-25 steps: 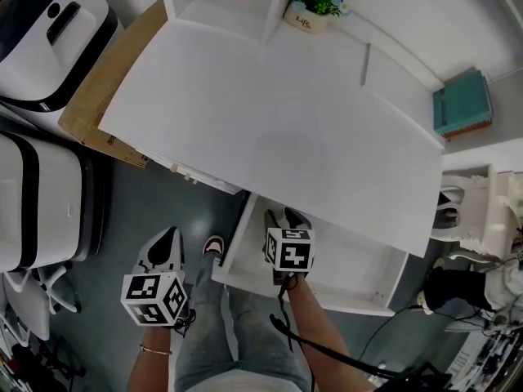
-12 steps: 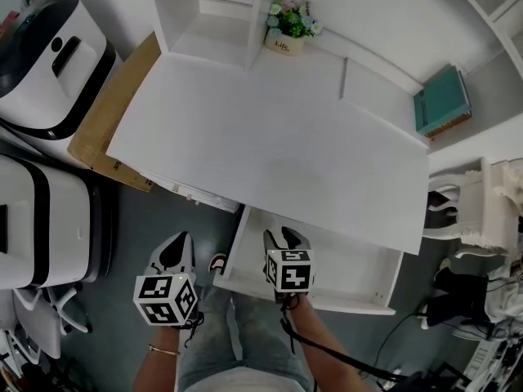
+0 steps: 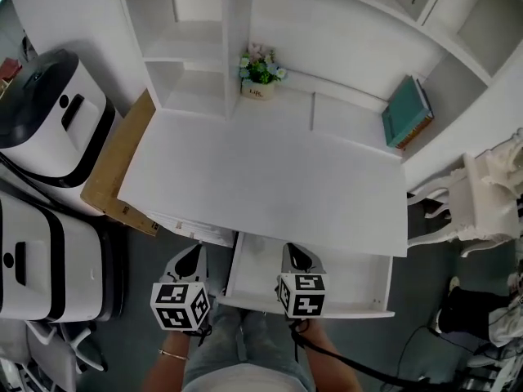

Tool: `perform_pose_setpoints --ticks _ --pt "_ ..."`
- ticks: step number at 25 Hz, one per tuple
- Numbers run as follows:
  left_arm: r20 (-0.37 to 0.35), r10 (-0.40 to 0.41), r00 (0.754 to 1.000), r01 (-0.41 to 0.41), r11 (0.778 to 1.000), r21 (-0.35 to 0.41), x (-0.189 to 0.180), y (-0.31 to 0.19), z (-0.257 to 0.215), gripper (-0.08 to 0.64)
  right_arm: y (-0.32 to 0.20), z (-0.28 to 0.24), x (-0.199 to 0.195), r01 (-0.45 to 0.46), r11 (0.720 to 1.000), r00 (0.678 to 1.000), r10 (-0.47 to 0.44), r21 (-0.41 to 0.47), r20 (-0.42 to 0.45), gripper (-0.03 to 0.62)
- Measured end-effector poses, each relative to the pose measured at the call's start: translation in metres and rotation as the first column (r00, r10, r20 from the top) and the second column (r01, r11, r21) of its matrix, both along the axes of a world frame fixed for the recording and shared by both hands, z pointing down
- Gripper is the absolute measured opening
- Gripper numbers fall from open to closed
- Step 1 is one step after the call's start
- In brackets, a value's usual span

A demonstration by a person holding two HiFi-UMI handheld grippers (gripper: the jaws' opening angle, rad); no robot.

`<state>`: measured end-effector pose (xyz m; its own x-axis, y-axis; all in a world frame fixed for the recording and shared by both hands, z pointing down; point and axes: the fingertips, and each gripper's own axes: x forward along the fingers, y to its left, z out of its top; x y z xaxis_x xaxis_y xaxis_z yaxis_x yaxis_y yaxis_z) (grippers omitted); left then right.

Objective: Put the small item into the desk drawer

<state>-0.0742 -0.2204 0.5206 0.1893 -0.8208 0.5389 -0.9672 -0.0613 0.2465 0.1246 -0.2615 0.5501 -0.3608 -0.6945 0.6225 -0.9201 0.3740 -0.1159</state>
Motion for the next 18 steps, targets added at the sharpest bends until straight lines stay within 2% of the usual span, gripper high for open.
perform_pose_setpoints --ticks 5,8,13,18 --pt "0.025 0.055 0.998 -0.057 0.995 0.084 0.013 -0.014 -0.044 -0.002 -0.005 -0.056 0.022 -0.057 0.993 0.998 0.055 0.104 0.028 0.006" --pt "0.053 0.087 0.995 -0.095 0.981 0.167 0.020 -0.029 -0.079 -0.002 -0.011 -0.089 0.040 -0.102 0.980 0.995 0.097 0.172 0.039 0.006" --pt "0.088 0.109 0.990 -0.131 0.944 0.302 0.020 -0.057 -0.136 -0.002 -0.019 -0.143 0.081 -0.196 0.937 0.981 0.187 0.289 0.056 0.006" --pt "0.107 0.122 0.987 -0.153 0.919 0.364 0.017 -0.072 -0.169 -0.002 -0.019 -0.177 0.119 -0.299 0.889 0.954 0.281 0.348 0.100 0.006"
